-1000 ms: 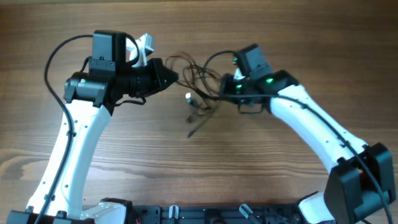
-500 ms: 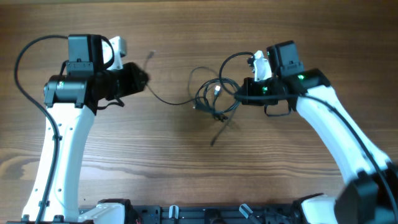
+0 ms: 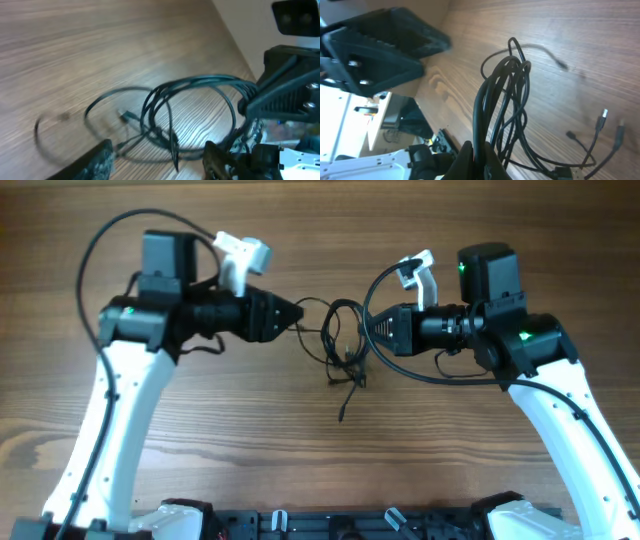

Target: Untangle cables

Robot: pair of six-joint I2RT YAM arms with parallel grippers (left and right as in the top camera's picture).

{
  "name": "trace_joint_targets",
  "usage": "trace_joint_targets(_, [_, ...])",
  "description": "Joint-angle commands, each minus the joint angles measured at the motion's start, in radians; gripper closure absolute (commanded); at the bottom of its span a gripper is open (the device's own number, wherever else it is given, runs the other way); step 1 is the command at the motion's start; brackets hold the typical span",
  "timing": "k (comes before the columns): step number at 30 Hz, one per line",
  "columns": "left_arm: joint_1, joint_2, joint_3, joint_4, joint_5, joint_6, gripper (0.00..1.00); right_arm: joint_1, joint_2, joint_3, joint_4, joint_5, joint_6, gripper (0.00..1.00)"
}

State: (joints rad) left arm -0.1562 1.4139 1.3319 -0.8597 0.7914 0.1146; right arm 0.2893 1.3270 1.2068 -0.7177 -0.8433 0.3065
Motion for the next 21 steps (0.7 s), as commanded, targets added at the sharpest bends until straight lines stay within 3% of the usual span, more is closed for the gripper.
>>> trace_joint_targets(1, [-0.066,0.097,0.022,0.031,-0.007,0.035,0.47,0.0,-0.011,0.02,-0.002,-0.056,0.018,0.96])
trace_joint_targets(7, [-0.123,0.21,0.022,0.071,-0.007,0.035,0.53,0.0,-0.011,0.02,-0.002,-0.051,0.035,0.95])
trace_joint_targets(15, [-0.148,0.321,0.022,0.15,-0.029,0.024,0.78,0.0,-0.011,0.02,-0.022,-0.05,0.034,0.95])
trace_joint_targets(21, [-0.186,0.343,0.022,0.198,0.0,-0.004,0.73,0.0,-0.011,0.02,-0.032,-0.035,0.029,0.96])
